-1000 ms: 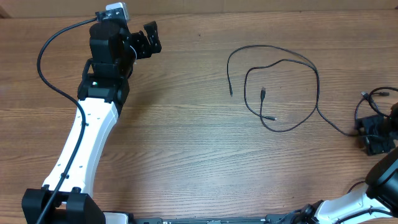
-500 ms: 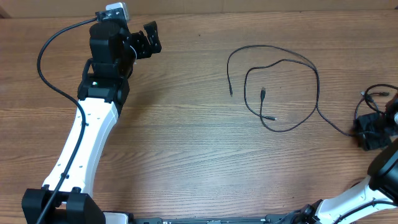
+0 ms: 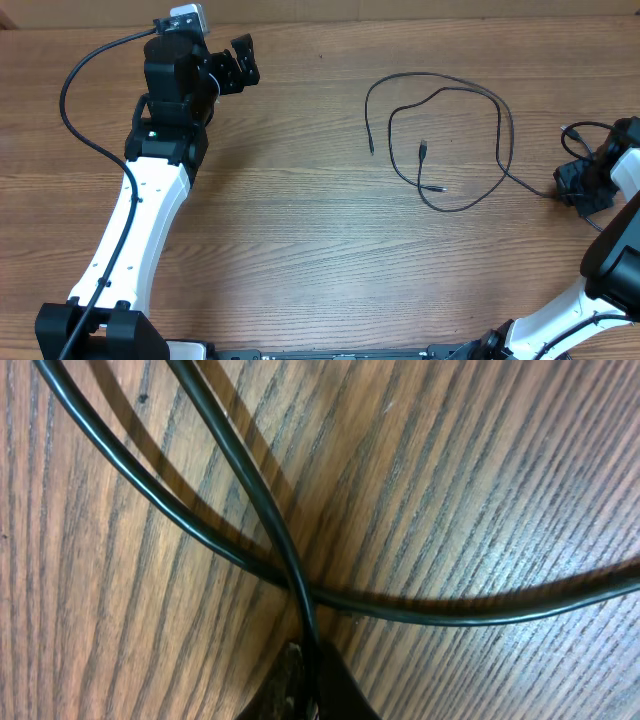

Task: Untangle cables

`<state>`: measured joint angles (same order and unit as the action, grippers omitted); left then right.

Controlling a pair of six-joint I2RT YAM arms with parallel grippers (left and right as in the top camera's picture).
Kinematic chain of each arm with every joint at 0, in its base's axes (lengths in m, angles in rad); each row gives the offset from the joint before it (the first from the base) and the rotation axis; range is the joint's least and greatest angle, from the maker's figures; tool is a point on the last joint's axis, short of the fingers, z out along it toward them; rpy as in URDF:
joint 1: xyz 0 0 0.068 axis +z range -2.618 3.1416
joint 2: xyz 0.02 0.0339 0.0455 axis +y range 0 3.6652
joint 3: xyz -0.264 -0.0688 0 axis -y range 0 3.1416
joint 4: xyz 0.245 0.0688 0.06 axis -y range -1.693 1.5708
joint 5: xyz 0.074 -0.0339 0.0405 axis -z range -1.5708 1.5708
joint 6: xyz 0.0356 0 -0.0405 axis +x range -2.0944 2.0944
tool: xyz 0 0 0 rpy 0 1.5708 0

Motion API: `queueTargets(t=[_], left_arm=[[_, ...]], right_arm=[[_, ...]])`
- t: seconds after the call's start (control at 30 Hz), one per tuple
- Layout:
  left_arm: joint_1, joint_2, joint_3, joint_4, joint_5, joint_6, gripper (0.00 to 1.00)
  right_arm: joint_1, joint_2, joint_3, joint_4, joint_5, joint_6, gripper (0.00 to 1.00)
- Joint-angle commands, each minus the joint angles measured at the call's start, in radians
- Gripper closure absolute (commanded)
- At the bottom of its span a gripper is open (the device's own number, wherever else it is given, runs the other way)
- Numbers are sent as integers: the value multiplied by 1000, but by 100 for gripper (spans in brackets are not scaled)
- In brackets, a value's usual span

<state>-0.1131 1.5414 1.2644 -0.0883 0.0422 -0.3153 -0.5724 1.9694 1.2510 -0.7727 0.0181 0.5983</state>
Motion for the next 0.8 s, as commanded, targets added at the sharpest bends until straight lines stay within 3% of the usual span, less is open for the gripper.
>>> queueTargets(t=[0.0, 0.33, 0.77], left_arm=[[1, 9, 6, 3, 10, -7, 0], [1, 9, 6, 3, 7, -6, 0], [1, 9, 6, 3, 7, -7, 0]], right_arm=[[23, 99, -55, -24, -53, 0, 96], [23, 90, 82, -135, -41, -34, 96], [26, 32, 596, -408, -42, -137, 96]])
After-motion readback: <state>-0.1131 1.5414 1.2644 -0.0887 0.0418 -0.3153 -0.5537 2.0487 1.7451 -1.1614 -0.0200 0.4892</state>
